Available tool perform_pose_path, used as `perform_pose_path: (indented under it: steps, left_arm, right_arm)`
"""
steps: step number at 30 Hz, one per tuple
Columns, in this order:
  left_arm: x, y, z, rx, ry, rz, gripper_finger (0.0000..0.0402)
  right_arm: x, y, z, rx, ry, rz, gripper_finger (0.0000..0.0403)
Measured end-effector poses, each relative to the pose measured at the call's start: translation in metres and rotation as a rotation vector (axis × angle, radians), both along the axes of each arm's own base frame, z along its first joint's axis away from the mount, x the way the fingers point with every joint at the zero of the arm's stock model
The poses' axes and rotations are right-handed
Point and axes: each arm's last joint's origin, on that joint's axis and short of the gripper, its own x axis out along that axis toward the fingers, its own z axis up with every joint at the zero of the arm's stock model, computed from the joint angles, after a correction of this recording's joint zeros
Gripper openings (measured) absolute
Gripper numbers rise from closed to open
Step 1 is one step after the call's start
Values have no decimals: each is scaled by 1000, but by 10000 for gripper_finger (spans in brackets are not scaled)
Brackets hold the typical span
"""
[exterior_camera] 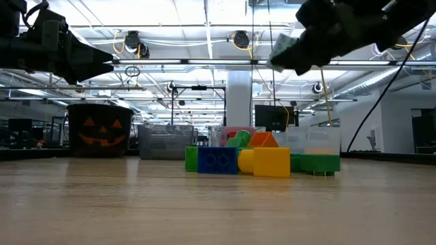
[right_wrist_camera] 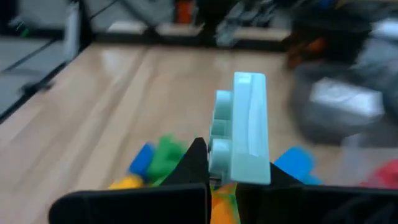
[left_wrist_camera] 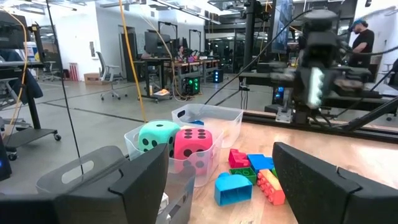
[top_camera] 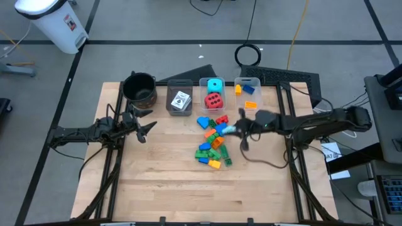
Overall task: Pick & Place Toys
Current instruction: Put the light green block into the right transparent bin
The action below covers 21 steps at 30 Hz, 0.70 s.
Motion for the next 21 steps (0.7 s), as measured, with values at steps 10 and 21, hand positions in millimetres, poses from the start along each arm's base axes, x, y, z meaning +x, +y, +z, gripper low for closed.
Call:
perform_pose_path:
  steps: [10, 21]
  left_arm:
    - [0, 0, 0, 0, 0, 0, 292]
    - [0, 0, 0, 0, 0, 0, 292]
  right_arm:
    - [-33, -83, 16, -47, -55, -452, 8]
    - [-71, -162, -32, 67, 235, -823, 12]
